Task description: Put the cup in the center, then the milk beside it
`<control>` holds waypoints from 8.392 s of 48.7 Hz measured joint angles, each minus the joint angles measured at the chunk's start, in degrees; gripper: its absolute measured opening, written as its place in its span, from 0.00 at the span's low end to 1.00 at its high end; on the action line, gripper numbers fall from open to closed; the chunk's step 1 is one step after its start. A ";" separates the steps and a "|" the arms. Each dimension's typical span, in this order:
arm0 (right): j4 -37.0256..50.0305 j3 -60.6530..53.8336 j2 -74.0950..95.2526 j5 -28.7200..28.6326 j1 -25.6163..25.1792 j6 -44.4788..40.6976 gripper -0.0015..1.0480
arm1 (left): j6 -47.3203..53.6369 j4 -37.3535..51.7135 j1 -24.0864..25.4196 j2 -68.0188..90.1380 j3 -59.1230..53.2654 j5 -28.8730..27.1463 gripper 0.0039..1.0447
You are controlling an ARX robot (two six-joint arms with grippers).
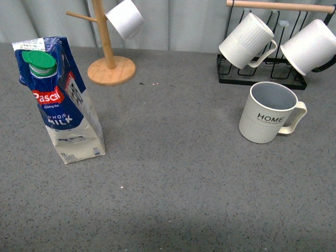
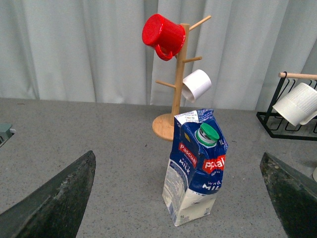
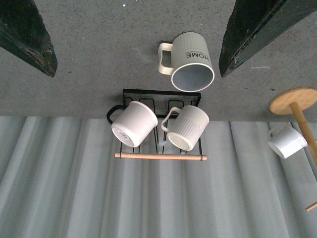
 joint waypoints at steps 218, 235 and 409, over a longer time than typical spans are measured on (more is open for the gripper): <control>8.68 39.63 89.42 -4.66 -1.53 -7.23 0.91 | 0.00 0.00 0.00 0.00 0.00 0.00 0.94; -4.44 59.63 106.38 -1.88 1.79 -1.57 0.91 | 0.00 0.00 0.00 0.00 0.00 0.00 0.94; 60.63 33.40 93.59 13.70 13.79 0.83 0.37 | 0.00 0.00 0.00 0.00 0.00 0.00 0.94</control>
